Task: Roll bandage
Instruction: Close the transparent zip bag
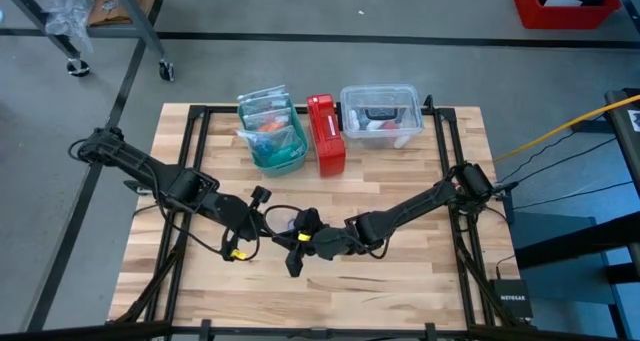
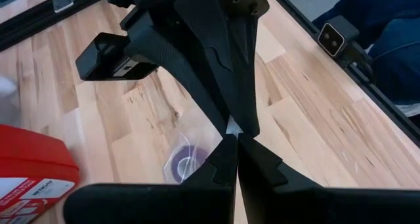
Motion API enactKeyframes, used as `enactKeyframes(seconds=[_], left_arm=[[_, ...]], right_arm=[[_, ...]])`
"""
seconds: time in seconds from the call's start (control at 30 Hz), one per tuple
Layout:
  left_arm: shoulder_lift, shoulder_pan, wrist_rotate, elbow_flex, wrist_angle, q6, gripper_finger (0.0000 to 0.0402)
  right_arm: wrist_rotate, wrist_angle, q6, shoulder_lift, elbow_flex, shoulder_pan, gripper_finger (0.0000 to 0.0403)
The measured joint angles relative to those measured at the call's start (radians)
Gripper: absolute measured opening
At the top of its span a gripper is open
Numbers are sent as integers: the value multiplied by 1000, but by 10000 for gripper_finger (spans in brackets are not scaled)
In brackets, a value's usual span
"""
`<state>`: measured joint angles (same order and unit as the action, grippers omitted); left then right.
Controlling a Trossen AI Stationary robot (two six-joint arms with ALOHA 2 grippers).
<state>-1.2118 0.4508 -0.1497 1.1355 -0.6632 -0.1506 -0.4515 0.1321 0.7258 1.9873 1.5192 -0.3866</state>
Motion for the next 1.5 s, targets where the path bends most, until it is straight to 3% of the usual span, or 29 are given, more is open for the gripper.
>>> enactKeyframes(seconds=[0.67,1.0,1.23,1.5], left_arm=[[27,-1,-110,2,3,39,0],[27,3,-98,2,-7,93,4],[25,3,45,2,-5,62,55],[2,-1,49,2,51,25,124]], right_arm=[[-18,-23,57,0,0,-56,22],[-80,-29,58,0,0,-72,22],[-96,-30,55,0,0,-72,22],[-123,-17,54,0,0,-71,24]])
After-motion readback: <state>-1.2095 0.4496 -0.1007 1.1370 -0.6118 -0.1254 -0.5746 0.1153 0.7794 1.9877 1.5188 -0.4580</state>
